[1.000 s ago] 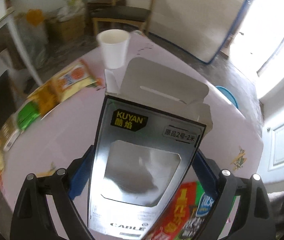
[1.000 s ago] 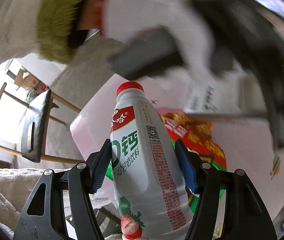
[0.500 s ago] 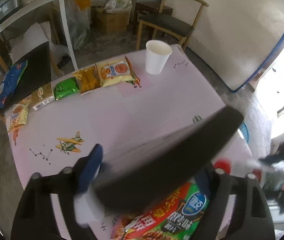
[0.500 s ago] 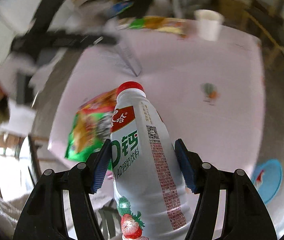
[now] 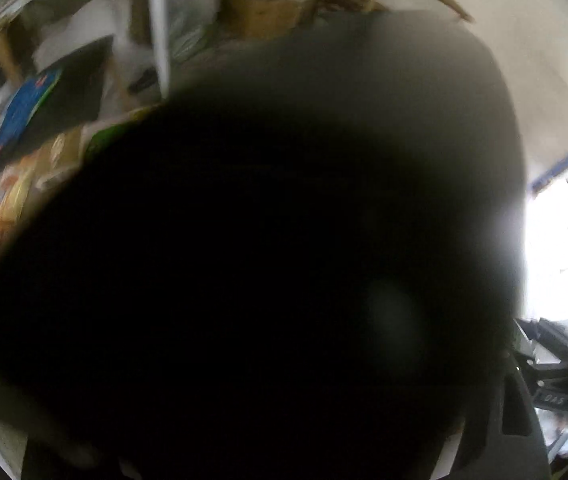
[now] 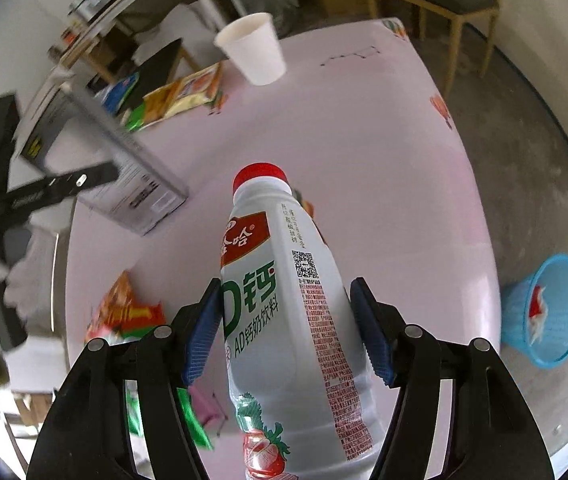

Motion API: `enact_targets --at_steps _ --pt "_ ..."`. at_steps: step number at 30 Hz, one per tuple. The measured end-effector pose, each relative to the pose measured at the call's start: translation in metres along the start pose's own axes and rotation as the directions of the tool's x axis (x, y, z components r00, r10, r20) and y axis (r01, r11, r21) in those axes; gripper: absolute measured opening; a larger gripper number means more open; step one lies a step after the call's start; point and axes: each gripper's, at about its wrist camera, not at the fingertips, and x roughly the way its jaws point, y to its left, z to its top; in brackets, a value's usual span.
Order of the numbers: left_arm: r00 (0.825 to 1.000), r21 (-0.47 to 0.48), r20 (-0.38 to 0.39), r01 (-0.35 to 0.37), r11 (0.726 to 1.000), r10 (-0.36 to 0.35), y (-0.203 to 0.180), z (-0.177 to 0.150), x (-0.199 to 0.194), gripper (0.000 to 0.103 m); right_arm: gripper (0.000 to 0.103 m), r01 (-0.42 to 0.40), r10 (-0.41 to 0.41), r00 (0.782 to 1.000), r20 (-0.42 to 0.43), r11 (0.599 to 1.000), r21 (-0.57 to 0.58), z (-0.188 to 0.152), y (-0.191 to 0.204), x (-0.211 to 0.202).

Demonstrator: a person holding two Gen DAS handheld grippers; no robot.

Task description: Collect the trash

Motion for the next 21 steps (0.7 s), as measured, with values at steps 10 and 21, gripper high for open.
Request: enact_targets --at_steps 10,21 --pt "0.997 -0.336 0.009 0.078 0.939 -0.08 0.044 -0.019 -0.004 0.085 0.061 -0.015 0.016 1.0 -0.024 0.999 0.033 0.0 -0.005 0.008" --pt "0.98 -0.345 0.091 -0.137 0.929 0.178 0.033 0.031 0.034 0.094 0.061 -0.015 0.017 0.999 -0.049 1.0 0.027 0.008 -0.008 0.021"
